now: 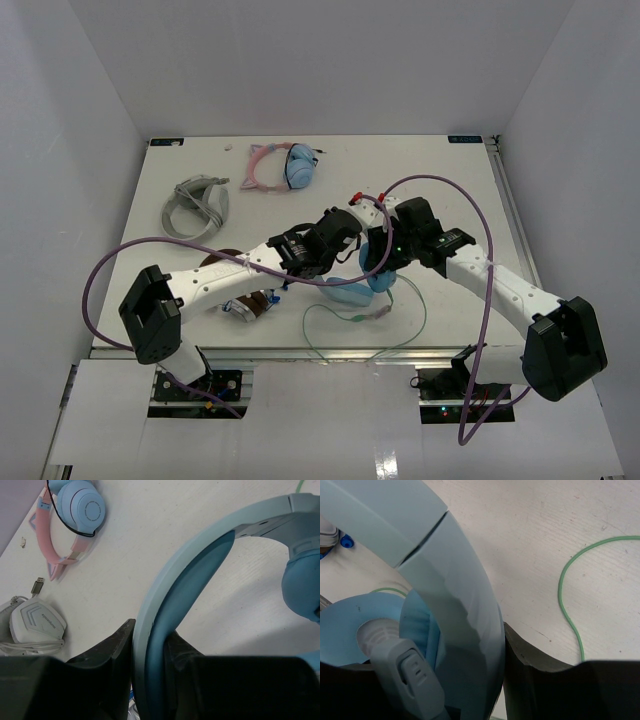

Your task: Wrap the headphones

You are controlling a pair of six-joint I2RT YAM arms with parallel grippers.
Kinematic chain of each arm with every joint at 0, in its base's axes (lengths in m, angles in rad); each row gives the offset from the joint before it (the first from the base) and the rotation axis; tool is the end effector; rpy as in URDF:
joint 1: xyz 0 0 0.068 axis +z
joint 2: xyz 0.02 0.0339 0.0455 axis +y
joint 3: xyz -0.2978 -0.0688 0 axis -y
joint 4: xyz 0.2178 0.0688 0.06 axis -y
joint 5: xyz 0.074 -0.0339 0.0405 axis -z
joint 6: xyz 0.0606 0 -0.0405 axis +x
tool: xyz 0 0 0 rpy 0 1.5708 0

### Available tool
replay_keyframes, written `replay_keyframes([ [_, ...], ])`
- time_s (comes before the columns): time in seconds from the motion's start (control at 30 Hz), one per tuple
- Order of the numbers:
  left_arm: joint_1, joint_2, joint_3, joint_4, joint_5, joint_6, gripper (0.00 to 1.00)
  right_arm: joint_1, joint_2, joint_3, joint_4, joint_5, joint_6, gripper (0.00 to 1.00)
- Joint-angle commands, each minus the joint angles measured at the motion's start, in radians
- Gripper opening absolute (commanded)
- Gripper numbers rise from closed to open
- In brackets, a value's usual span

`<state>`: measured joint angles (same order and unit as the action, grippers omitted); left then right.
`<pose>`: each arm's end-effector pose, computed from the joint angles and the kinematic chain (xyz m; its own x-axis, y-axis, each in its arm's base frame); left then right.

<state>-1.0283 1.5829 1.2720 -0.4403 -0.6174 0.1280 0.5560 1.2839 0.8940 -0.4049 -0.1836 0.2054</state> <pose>0.2053 -0.2727 0.3175 -0.2882 0.6797 -0.6745 0.5209 0.7023 0.4852 0.2095 0.1432 0.2765 -0.7215 -0.2122 -0.6591 -0.4907 0.8283 0.2704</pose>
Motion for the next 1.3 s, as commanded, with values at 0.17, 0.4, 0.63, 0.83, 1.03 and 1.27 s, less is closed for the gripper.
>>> replay_keyframes([
  [0.17,-0.009,-0.042,0.010,0.033,0.093,-0.071,0.00,0.006,-0.046,0.051,0.119,-0.070,0.005,0.16],
  [0.4,-0.009,-0.107,-0.069,0.098,0.015,-0.184,0.00,0.006,-0.094,0.040,0.139,0.000,-0.005,0.65],
  [0.63,-0.005,-0.198,-0.132,0.102,-0.093,-0.259,0.00,0.004,-0.203,0.017,0.212,0.134,-0.005,0.81],
  [0.83,0.044,-0.280,-0.173,0.092,-0.056,-0.327,0.00,0.004,-0.324,-0.048,0.377,0.094,-0.009,0.98],
  [1.03,0.158,-0.381,-0.202,0.145,-0.004,-0.433,0.00,0.004,-0.381,-0.096,0.466,0.067,-0.046,1.00],
  [1.27,0.241,-0.445,-0.043,0.071,0.043,-0.459,0.00,0.003,-0.468,-0.195,0.588,-0.109,-0.085,1.00],
])
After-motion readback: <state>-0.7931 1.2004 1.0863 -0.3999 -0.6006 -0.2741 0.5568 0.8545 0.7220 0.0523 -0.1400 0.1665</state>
